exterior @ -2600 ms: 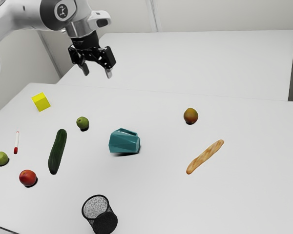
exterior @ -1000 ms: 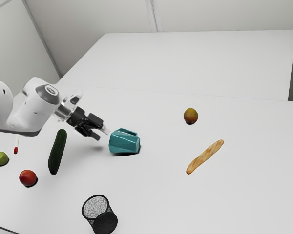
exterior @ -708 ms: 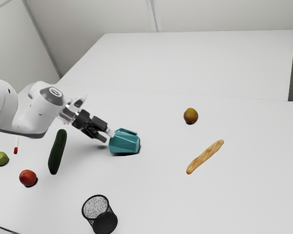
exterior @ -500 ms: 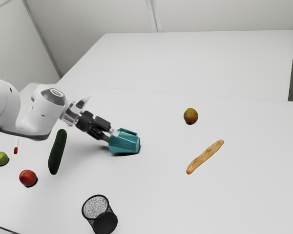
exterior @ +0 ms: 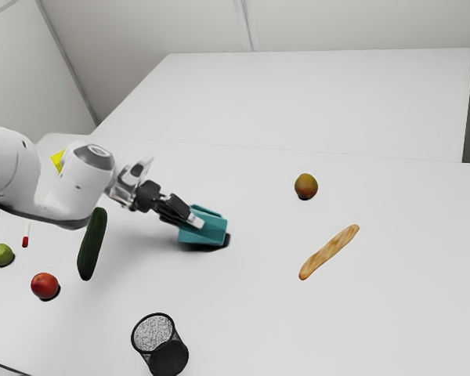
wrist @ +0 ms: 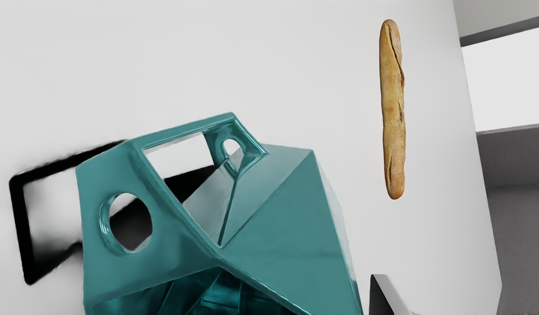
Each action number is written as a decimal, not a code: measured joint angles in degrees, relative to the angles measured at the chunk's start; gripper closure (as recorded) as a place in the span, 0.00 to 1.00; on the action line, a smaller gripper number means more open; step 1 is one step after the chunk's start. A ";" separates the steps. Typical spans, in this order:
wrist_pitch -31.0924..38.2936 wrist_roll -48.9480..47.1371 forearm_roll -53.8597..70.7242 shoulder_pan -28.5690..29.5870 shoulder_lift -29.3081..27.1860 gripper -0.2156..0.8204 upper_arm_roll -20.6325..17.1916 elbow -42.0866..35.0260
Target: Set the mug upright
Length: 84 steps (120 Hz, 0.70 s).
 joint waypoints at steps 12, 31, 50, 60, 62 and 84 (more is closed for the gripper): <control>0.09 0.35 0.29 0.01 -0.39 0.91 -0.04 0.00; 1.40 -0.68 4.73 -2.24 -3.91 0.94 -0.24 0.02; 5.54 -4.81 16.90 -3.73 -6.14 0.95 -3.65 0.06; 7.69 -8.49 27.39 -3.84 -9.12 0.96 -7.31 0.06; 8.04 -9.33 29.47 -3.90 -9.59 0.96 -8.03 0.04; 10.47 -18.53 45.22 -4.68 -14.15 0.96 -11.96 -1.23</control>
